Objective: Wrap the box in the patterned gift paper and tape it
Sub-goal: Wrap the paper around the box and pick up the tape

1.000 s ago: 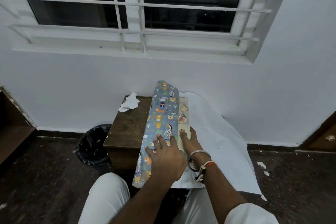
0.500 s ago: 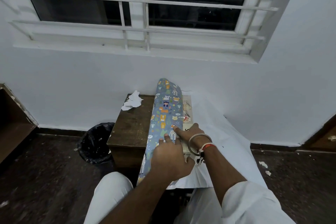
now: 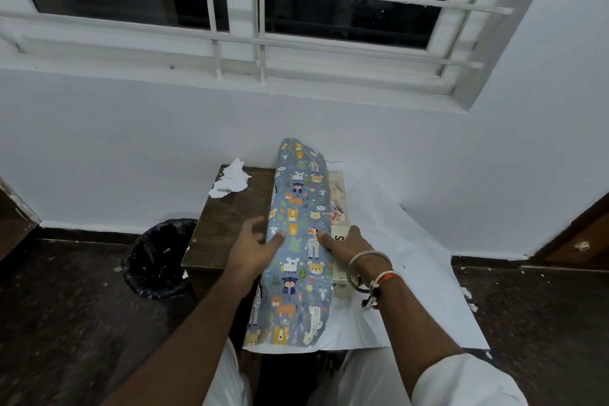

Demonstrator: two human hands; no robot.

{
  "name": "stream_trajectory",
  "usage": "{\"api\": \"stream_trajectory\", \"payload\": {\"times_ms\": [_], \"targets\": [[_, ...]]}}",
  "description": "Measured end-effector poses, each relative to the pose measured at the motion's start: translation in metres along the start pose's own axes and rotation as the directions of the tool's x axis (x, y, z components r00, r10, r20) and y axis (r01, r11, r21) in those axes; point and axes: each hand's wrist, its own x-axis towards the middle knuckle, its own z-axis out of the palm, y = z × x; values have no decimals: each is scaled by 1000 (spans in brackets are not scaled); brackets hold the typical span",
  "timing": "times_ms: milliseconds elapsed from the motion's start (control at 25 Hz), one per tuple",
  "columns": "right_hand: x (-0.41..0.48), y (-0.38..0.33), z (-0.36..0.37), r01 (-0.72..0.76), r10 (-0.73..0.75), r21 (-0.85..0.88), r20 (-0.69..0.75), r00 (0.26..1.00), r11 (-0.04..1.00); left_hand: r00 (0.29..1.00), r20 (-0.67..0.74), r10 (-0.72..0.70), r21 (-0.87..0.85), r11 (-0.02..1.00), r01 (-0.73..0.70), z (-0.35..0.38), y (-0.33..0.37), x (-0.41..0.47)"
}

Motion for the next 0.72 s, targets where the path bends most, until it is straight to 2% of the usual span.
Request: {"api": "stream_trajectory", "payload": {"times_ms": [40, 80, 160, 400, 560, 720], "targets": [[1, 2, 1, 2, -2, 19, -5, 1000, 1000, 994, 73, -82, -137, 986, 92, 3, -2, 1], [0, 3, 2, 8, -8, 30, -16, 1000, 1000, 986, 128, -105, -237, 962, 133, 5, -2, 1], [-1, 9, 2, 22, -19, 62, -52, 998, 998, 984, 167, -65, -308, 945, 114, 8, 1, -3], [-8, 1, 5, 129, -109, 164, -125, 986, 978, 985, 130, 112, -373, 926, -56, -9, 12, -9], [-12, -25, 24, 148, -135, 146, -93, 987, 978, 994, 53, 100, -357, 931, -74, -35, 6, -4], [-8, -28, 47, 120, -113, 128, -61, 992, 984, 999, 34, 9, -330, 944, 2, -48, -5, 6]]}}
